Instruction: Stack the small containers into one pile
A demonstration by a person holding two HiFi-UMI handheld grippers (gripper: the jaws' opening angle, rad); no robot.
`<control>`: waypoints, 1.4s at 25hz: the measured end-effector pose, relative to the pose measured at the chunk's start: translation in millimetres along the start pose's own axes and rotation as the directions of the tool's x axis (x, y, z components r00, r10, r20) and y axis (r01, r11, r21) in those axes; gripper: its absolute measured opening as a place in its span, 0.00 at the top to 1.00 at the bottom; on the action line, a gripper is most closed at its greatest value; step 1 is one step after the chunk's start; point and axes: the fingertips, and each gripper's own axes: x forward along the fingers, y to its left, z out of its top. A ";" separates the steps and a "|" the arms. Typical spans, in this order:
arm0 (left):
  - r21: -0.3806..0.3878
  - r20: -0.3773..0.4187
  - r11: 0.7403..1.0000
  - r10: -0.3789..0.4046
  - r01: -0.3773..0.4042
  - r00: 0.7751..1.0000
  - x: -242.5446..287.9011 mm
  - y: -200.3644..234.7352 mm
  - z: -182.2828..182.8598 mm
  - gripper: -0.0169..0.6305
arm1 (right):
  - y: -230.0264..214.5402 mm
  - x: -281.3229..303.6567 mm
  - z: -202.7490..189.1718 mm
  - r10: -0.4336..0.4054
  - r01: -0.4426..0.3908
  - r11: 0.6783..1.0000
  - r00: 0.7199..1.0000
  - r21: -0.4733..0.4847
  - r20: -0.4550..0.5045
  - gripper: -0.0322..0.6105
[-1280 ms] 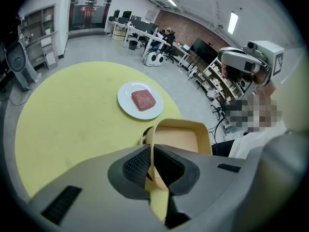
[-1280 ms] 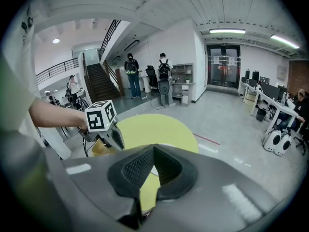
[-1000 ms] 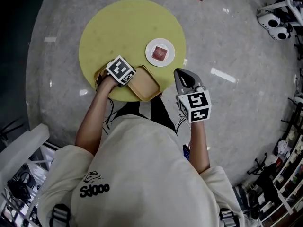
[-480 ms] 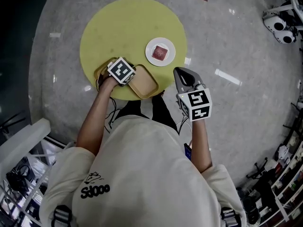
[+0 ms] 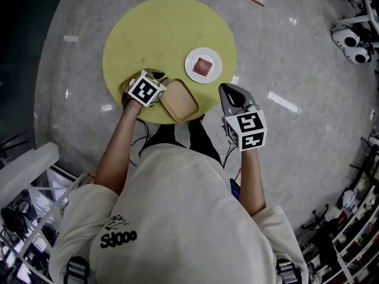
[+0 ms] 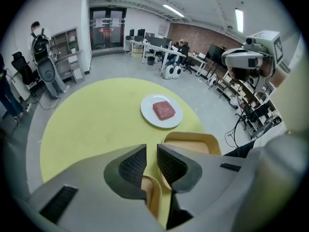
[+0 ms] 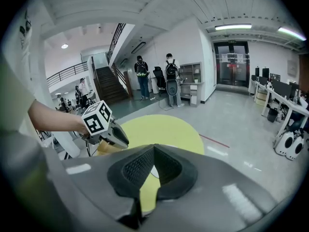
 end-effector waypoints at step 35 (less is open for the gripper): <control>-0.409 0.611 0.898 0.401 -0.161 0.682 -238.5 97.7 -6.8 0.96 | 105.5 57.0 160.1 0.211 -0.150 0.923 0.967 -0.355 0.140 0.94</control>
